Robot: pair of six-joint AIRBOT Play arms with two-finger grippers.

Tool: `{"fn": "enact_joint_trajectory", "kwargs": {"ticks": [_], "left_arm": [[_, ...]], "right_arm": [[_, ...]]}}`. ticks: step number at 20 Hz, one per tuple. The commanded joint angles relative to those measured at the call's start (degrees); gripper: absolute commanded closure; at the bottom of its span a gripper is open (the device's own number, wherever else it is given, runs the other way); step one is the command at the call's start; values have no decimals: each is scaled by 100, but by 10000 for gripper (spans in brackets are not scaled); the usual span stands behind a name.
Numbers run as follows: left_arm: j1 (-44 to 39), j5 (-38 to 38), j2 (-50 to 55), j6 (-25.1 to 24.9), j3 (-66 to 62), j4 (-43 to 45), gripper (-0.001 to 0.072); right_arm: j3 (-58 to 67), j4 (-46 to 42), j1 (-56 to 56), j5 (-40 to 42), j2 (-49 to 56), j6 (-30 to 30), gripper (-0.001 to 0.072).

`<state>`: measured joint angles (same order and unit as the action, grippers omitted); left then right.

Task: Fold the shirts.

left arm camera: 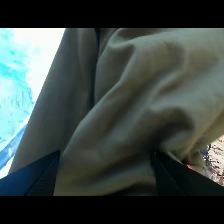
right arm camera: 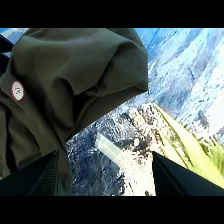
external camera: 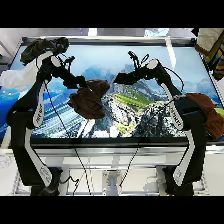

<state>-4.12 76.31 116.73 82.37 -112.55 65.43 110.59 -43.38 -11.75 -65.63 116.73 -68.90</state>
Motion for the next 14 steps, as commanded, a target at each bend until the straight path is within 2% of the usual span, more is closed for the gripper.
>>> {"fn": "enact_joint_trajectory", "kwargs": {"ticks": [1, 6, 7, 11, 14], "left_arm": [[-15, -7, 118, -164, -7, -151, 70], [-234, 22, 125, -765, -7, -149, 88], [-313, 72, 125, -953, -7, -155, 113], [-573, 466, 125, -1528, -7, -151, 115], [-647, 437, 125, -1672, -7, -407, 136]], "right_arm": [[2, -4, 15, 22, -2, 0, 64], [2, -22, 39, 129, -2, -2, 64], [2, -28, 48, 166, -2, 0, 65], [2, -151, 90, 457, -2, -2, 64], [0, -428, 98, 483, -2, -4, 65]]}}
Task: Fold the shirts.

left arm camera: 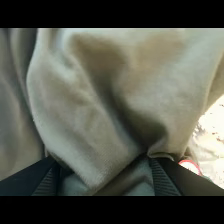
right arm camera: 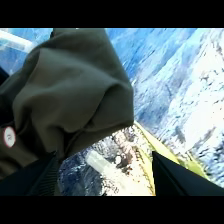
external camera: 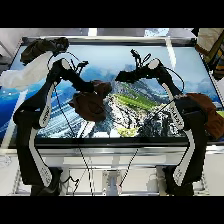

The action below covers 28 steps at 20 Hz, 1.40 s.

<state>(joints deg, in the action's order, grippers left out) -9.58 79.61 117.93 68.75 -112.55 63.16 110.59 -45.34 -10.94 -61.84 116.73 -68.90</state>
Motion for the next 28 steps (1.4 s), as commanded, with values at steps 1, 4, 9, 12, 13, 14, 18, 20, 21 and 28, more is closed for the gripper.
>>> {"fn": "enact_joint_trajectory", "kwargs": {"ticks": [1, 4, 9, 12, 13, 14, 18, 20, 21, 28], "left_arm": [[-116, 109, 4, -328, -7, -310, 137], [-144, 247, 4, -446, -7, -555, 172], [-426, 411, 4, -463, -7, -684, 172], [-811, 411, 4, -448, -7, -682, 172], [-940, 415, 4, -435, -7, -682, 172], [-1069, 455, 4, -404, -7, -682, 172], [-1397, 586, 2, -321, -7, -651, 172], [-1401, 660, -2, -317, -7, -479, 172], [-1379, 765, -7, -304, -9, -328, 172], [-1152, 809, -186, -87, -284, 682, 172]], "right_arm": [[0, -352, 17, 111, -2, -2, 65], [0, -553, 15, -15, 4, -4, 66], [-7, -688, 15, -302, 90, 127, 65], [-7, -691, 15, -468, 192, 129, 66], [-7, -688, 13, -485, 240, 129, 66], [-7, -675, 13, -496, 289, 129, 66], [-7, -629, 13, -533, 424, 203, 66], [-7, -610, 13, -540, 459, 275, 68], [-7, -562, 13, -570, 483, 275, 68], [-9, -35, 11, -1121, 629, 428, 80]]}}
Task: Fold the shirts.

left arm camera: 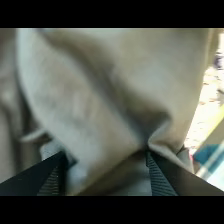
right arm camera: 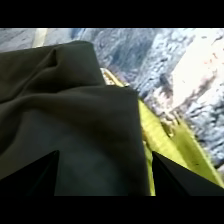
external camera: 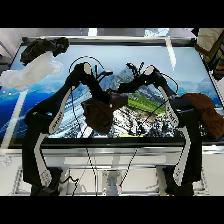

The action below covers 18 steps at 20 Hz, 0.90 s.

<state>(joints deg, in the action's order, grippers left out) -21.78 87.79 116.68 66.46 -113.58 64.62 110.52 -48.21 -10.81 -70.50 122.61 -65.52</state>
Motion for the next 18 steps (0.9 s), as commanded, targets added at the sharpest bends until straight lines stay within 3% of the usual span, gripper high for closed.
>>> {"fn": "enact_joint_trajectory", "kwargs": {"ticks": [1, 6, 11, 18], "left_arm": [[85, -22, -61, 151, -330, 581, 172], [98, -247, -286, 227, -492, 920, 172], [107, -291, -293, 334, -389, 988, 172], [107, -376, -295, 616, -393, 1967, 172]], "right_arm": [[-2, 374, -15, -297, 55, 90, 87], [-2, 769, -302, -573, 275, 116, 86], [-2, 1803, -575, -1060, 317, 407, 87], [-4, 1722, -938, -1281, 376, 385, 167]]}}
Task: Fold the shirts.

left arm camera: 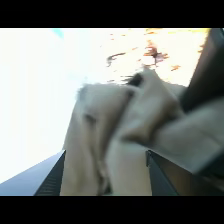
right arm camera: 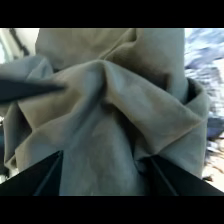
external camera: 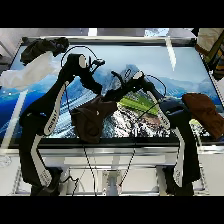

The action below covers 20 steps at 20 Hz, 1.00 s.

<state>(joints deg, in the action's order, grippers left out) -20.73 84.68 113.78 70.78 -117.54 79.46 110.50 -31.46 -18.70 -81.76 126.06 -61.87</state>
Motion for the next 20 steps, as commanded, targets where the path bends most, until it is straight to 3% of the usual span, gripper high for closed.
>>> {"fn": "enact_joint_trajectory", "kwargs": {"ticks": [1, 8, 10, 14, 20], "left_arm": [[2, -109, -9, 264, 2, 662, 172], [4, -575, -192, 485, -9, 1257, 173], [4, -581, -256, 487, -9, 1419, 173], [4, -581, -280, 599, -9, 1506, 173], [2, -595, -284, 625, -9, 1499, 178]], "right_arm": [[-2, 17, -223, -157, 35, 20, 170], [-2, -136, -831, -260, 39, 94, 206], [-2, -133, -933, -297, 39, 278, 467], [2, -50, -960, -343, 37, 520, 683], [15, -72, -686, -304, 9, 549, 685]]}}
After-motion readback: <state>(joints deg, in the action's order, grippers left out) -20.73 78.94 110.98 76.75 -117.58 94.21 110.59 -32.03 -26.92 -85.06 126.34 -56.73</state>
